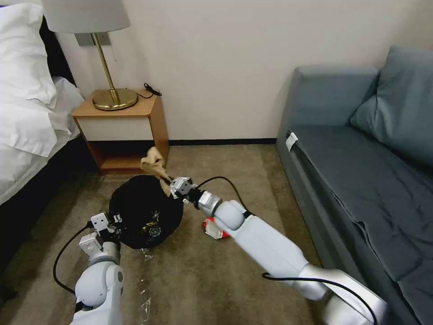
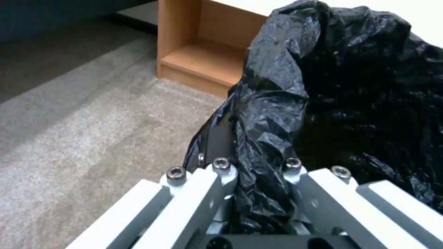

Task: Pick up the trash bin, then pick up the garbage on the floor and place it into the trash bin.

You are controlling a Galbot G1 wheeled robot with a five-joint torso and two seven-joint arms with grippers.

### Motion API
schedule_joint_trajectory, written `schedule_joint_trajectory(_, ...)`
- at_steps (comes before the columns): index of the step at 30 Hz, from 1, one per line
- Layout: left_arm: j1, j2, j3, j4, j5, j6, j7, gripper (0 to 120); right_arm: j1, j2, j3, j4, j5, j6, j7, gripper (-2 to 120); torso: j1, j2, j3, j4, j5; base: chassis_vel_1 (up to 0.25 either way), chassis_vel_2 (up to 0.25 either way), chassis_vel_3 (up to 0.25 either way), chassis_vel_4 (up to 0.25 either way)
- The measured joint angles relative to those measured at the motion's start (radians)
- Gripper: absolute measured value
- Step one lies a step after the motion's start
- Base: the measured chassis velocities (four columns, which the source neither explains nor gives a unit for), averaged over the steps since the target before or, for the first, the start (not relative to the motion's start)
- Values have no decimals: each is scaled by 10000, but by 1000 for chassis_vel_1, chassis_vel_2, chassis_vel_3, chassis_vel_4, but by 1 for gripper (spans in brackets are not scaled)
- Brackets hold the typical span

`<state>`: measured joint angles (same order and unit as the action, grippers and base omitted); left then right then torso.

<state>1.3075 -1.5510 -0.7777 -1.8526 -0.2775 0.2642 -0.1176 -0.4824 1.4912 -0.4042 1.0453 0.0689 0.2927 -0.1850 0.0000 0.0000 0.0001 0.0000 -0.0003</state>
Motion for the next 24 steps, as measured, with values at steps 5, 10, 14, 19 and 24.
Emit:
schedule_joint_trajectory(5,-6,-35,18,-31,0,31,-30,4,-149,451,-17,-530,-388,213,-23,0,0,0,0,2,2,0,0,0,0)
schedule_joint_trajectory(10,-65,-36,-1,46,18,44,-58,4,-439,485,-17,-421,-608,217,134,0,0,0,0,0,2,0,0,0,0)
schedule_joint_trajectory(14,-121,-80,20,54,71,71,-96,4,-634,476,-28,-256,-796,172,357,16,0,0,-1,-1,3,0,0,0,0)
schedule_joint_trajectory(19,-129,-105,31,53,117,79,-109,4,-691,479,-41,-87,-884,128,344,33,0,0,-1,0,4,0,0,0,0)
schedule_joint_trajectory(24,-131,-88,-11,78,119,80,-110,4,-771,386,-84,6,-934,115,245,49,0,0,-1,0,3,0,0,0,0)
